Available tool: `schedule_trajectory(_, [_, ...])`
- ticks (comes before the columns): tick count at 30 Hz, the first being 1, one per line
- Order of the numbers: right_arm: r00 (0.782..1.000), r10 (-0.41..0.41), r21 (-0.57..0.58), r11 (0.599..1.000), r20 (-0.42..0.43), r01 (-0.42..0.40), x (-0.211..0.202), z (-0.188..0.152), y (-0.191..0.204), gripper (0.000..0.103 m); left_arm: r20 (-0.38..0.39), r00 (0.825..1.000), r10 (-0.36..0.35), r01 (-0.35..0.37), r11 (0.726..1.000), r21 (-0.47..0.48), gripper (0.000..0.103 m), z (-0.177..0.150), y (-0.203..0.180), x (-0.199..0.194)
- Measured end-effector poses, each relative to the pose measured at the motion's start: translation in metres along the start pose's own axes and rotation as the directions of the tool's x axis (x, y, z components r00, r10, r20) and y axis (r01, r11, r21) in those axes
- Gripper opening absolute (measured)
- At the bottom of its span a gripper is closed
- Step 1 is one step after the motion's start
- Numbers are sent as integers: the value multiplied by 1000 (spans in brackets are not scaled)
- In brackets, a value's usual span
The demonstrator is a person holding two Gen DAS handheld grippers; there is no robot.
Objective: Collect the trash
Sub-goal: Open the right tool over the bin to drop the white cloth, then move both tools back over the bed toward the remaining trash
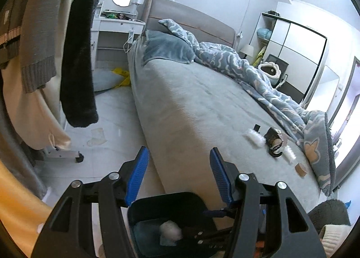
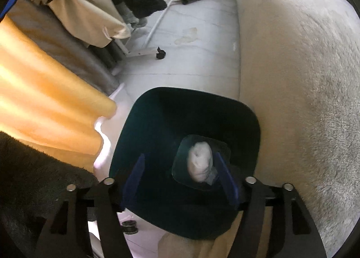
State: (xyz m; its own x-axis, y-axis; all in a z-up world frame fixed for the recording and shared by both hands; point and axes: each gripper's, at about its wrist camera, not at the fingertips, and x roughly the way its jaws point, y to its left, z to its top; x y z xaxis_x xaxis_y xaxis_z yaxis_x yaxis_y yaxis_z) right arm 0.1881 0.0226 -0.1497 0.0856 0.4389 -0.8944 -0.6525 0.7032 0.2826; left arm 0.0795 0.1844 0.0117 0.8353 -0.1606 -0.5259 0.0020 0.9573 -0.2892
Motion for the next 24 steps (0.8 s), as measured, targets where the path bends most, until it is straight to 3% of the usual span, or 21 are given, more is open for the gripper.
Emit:
schedule_trajectory(10, [990,25,-54,998,141,-17,-58,-4,4,73,44,997,-61,60,998,29,67,11,-33,4])
schedule_trajectory(24, [947,-57,-1,998,317,60,-129,-23,-40,76,41,986,-161,157,984,85,78,14,-94,25])
